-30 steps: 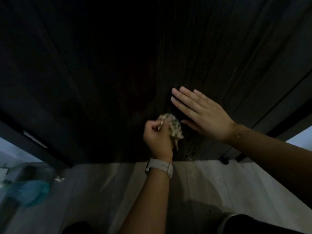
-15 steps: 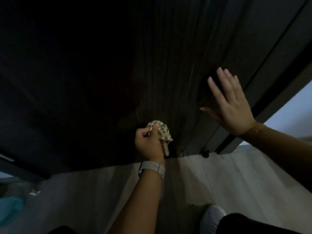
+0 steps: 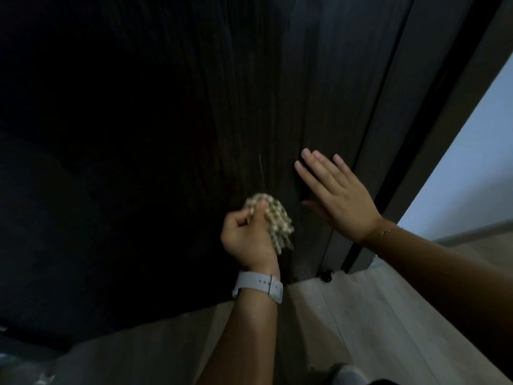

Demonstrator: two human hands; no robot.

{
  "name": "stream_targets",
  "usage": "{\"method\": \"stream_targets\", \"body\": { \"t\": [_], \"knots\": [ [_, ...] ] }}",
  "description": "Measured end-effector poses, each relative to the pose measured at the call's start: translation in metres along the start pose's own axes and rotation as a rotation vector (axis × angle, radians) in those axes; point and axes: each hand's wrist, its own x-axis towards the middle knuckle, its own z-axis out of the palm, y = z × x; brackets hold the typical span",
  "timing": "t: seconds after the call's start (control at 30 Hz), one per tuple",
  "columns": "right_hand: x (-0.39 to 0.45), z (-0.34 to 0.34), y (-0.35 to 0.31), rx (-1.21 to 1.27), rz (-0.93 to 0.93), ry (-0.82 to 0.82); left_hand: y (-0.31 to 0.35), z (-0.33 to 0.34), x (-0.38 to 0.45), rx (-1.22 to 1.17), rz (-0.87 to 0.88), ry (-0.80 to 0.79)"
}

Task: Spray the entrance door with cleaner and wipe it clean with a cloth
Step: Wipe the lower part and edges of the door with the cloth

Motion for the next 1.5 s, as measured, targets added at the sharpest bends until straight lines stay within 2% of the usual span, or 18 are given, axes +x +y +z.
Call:
{"method": "stream_targets", "body": {
  "t": [0.07, 0.23, 0.4, 0.53, 0.7, 0.83, 0.93, 1.07, 1.17, 1.27, 1.33, 1.43, 1.5],
  "knots": [
    [-0.001, 0.001, 0.001, -0.007, -0.004, -0.005, -0.012, -0.004, -0.001, 0.073, -0.055, 0.003],
    [0.0, -0.001, 0.009, -0.049, -0.04, 0.019, 0.039, 0.002, 0.003, 0.109, 0.158, -0.072],
    [0.01, -0.008, 0.009, -0.015, 0.083, 0.018, 0.077, 0.018, -0.001, -0.067, -0.023, -0.071],
    [0.009, -0.008, 0.006, 0.01, 0.095, 0.016, 0.06, 0.023, -0.007, 0.014, -0.026, 0.012],
    [0.01, -0.011, 0.007, 0.039, 0.09, 0.017, 0.045, 0.026, -0.025, 0.069, -0.165, 0.041],
    [0.009, -0.012, 0.012, 0.051, 0.079, 0.019, 0.082, 0.032, -0.019, 0.04, -0.054, 0.008],
    [0.01, -0.012, 0.009, 0.071, 0.096, 0.013, 0.109, 0.035, -0.012, -0.09, -0.102, -0.032],
    [0.009, -0.011, 0.007, 0.07, 0.105, 0.005, 0.083, 0.031, -0.015, -0.079, -0.164, -0.02],
    [0.009, -0.009, 0.008, 0.068, 0.102, 0.018, 0.042, 0.024, -0.017, -0.019, -0.283, 0.078],
    [0.009, -0.009, 0.009, 0.072, 0.089, 0.019, 0.032, 0.022, -0.022, 0.087, -0.234, 0.13],
    [0.008, -0.009, 0.01, 0.066, 0.092, 0.02, 0.045, 0.026, -0.022, 0.11, -0.147, 0.1],
    [0.007, -0.008, 0.009, 0.081, 0.089, 0.032, 0.088, 0.037, -0.02, 0.041, 0.014, 0.013],
    [0.007, -0.008, 0.009, 0.088, 0.091, 0.044, 0.104, 0.041, -0.018, -0.035, 0.031, -0.031]
  ]
}}
